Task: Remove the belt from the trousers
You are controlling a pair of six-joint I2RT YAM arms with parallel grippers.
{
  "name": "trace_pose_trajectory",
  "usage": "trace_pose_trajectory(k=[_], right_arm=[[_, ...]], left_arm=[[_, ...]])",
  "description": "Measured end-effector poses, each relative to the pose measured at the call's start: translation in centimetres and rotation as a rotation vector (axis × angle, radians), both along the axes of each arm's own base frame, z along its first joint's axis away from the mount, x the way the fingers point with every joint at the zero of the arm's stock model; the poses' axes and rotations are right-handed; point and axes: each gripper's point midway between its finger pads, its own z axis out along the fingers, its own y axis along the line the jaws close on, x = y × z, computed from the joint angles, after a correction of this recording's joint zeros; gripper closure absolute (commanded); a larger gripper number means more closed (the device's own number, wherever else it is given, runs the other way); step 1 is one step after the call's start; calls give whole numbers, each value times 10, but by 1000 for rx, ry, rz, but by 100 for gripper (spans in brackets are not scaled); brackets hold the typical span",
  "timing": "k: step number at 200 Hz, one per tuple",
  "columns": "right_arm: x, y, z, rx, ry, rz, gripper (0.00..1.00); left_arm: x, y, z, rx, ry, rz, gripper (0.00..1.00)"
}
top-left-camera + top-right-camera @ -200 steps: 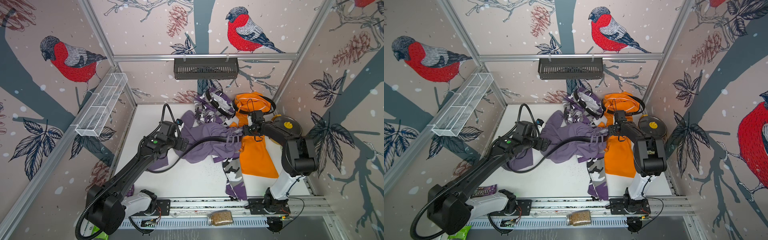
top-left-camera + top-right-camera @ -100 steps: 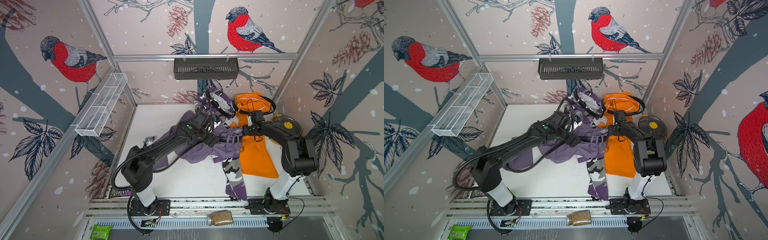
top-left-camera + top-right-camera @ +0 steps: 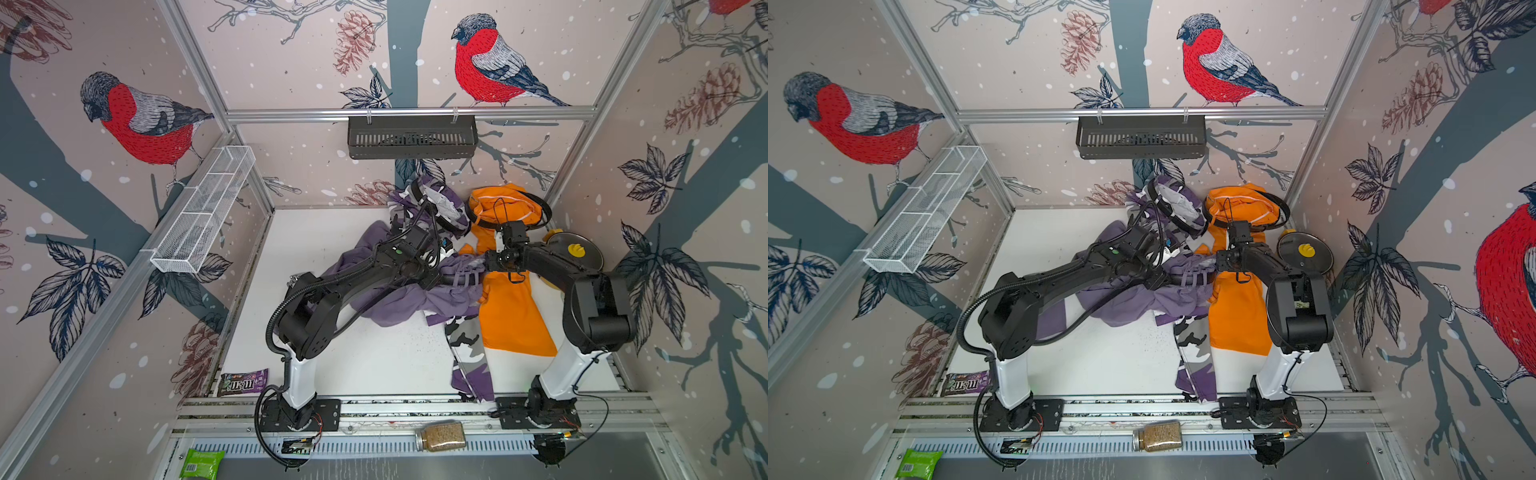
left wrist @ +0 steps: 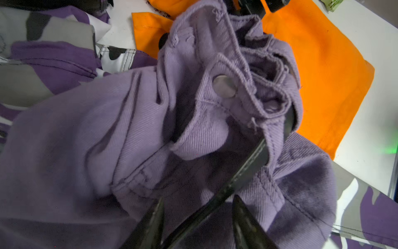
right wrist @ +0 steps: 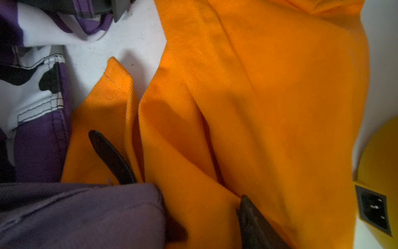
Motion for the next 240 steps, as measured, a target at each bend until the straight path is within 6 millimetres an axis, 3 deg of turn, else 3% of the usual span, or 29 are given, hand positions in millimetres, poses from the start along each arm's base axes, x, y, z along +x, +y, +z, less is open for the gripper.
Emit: trace_pose_trajectory(k=[30,53,81,120,157,192,240], right_arm=[[0,0,0,0,1,0,38],[0,0,0,2,1,1,38],[0,0,-1,2,1,1,38],[0,0,-1,2,1,1,38],[0,1,-1,5,2,3,38],[-1,7,-3,24,9,20,38],[-1,10,-5,39,16,28,38]], left_arm=[[-3,2,-8,2,5,-4,79],[-8,8,-18,22,16,-6,82],[-9,9,-21,21,15,-6,100],[-10,9,-17,12,3,-4,100],[-12,19,12,0,-61,10,100],[-17,40,40,12,-145,43,100],[-24,79,64,66,-238,136,100]])
